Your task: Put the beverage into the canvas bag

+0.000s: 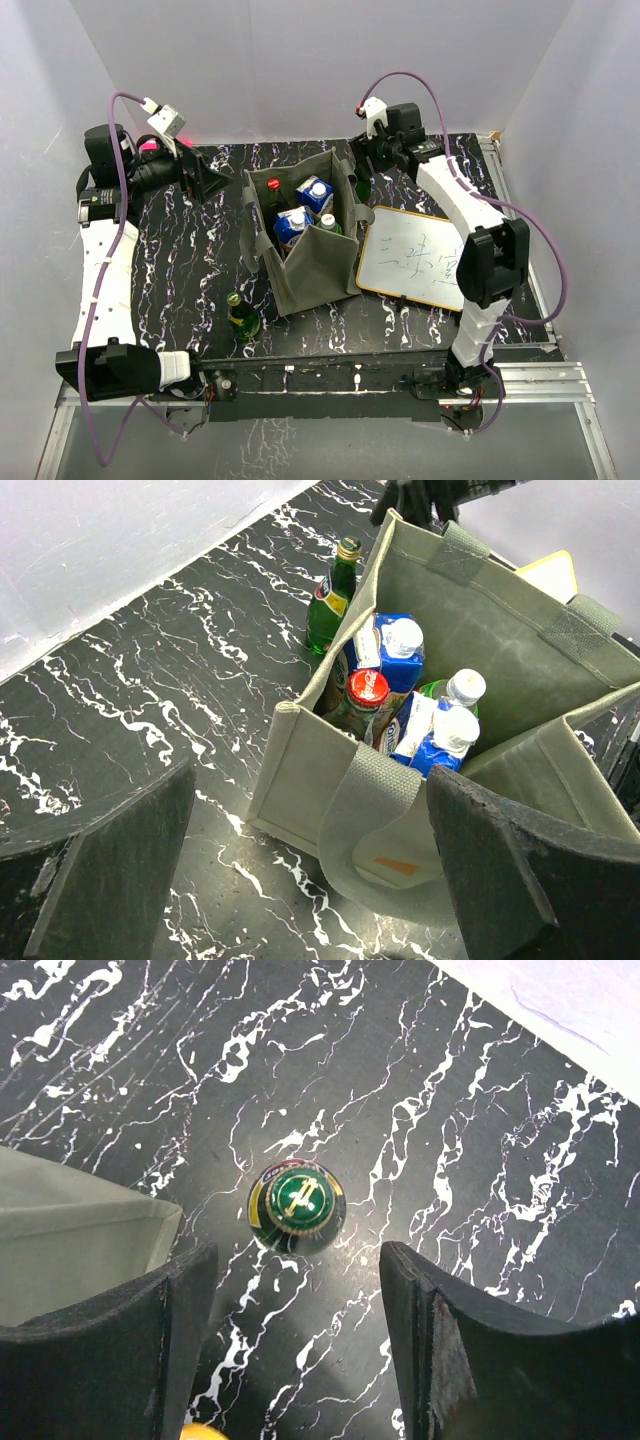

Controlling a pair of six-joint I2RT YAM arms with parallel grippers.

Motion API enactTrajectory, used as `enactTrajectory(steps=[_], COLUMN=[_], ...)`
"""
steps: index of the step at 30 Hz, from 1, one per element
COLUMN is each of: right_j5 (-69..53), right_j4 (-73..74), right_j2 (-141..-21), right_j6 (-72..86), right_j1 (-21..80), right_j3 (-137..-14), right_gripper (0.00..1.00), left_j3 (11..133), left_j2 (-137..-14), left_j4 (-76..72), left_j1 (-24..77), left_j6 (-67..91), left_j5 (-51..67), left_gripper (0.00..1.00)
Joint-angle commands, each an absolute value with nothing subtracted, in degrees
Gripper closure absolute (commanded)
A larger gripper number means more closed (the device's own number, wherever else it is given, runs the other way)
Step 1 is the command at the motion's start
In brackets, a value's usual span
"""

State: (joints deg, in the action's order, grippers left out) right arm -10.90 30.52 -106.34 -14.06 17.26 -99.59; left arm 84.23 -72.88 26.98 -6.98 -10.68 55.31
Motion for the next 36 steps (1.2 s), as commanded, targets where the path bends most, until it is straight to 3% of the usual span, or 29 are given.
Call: enactTrajectory(steps=[1, 11, 22, 26, 33, 36], right_j5=[-11.4, -12.09, -11.97, -11.93, -10.33, -9.17], right_j4=[28.31, 32.17, 33.32, 33.79, 33.84, 33.18], right_j2=[-109.86, -117.43, -119.57, -119.66, -118.2, -116.14], right_j6=[-14.82, -14.7, -14.5, -14.5, -14.41, -14.5], right_j1=[17.53, 17.66, 17.8, 17.73, 17.78, 17.79], right_j3=[-105.07, -113.13, -114.98, -115.39, -118.02, -119.42], right_gripper=[0.3, 0.35, 0.52, 0.6, 0.91, 0.92], left_j3=[83.91, 83.85, 84.18, 84.19, 84.21, 83.99], left_j2=[-71.81, -71.64, -71.81, -71.85, -71.89, -71.76], left_j4=[25.97, 26.61, 27.02, 27.07, 26.75, 26.64], left_j1=[-7.29, -7.34, -7.34, -7.3, -7.36, -7.3], left_j6=[-11.21, -11.98, -12.29, -12.26, -11.85, -11.69], left_j5=[56.49, 56.0, 56.16, 56.25, 55.98, 55.9], left_gripper=[0.03, 0.03, 0.03, 0.03, 0.03, 0.03])
